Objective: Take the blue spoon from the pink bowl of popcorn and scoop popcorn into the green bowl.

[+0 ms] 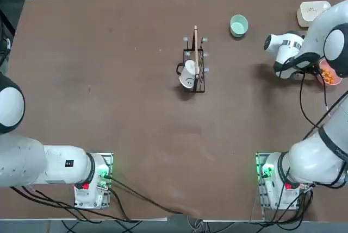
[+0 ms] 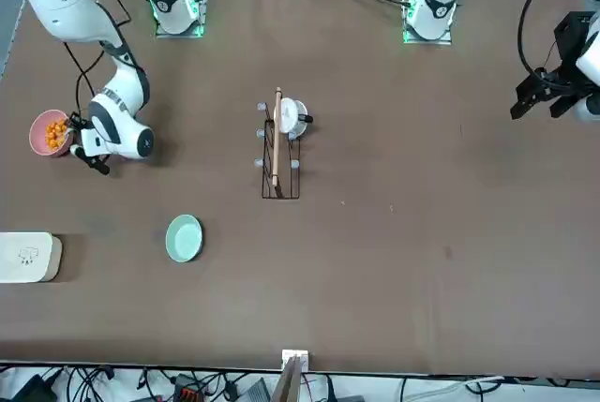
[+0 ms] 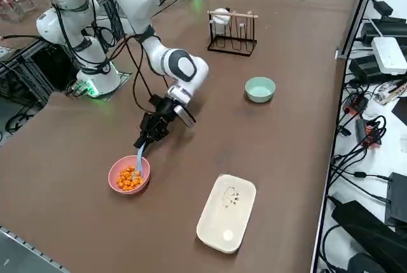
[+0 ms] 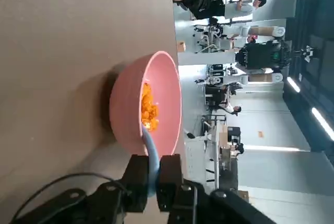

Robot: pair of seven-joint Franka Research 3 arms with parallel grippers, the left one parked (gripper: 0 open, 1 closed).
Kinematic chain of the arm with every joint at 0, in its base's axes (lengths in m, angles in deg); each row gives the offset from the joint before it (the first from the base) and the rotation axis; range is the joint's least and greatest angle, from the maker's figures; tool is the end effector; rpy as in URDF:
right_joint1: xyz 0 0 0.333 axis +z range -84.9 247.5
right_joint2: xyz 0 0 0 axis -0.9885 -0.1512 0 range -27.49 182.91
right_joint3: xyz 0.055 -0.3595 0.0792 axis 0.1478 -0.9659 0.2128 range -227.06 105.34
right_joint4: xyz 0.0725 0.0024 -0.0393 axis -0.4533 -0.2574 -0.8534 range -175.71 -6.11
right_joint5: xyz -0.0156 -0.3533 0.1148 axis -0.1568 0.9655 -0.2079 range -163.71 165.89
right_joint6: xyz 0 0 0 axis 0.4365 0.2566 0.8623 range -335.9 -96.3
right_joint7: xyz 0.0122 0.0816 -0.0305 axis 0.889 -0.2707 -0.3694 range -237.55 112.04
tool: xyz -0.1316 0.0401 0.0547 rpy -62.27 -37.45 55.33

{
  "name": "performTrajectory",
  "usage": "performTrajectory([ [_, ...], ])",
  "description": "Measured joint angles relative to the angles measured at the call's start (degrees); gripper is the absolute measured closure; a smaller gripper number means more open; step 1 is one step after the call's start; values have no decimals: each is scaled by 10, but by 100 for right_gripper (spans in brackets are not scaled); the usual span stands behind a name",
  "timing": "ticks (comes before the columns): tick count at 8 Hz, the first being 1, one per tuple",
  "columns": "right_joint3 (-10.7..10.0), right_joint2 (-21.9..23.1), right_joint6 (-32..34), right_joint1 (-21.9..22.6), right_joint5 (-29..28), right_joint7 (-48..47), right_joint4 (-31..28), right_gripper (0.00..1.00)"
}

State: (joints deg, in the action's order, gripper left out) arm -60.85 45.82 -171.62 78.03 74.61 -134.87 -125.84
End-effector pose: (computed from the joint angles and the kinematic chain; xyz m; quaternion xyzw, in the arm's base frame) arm 0.4773 -0.1517 0.1800 0.7873 -0.1281 -0.0580 0.6003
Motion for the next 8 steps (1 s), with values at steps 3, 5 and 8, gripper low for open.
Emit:
performTrajectory([
  [3,0,-6,33,10,0,0,6,89],
  [5,0,-6,56,18,0,0,16,89],
  [8,1,-7,88,29,0,0,35,89],
])
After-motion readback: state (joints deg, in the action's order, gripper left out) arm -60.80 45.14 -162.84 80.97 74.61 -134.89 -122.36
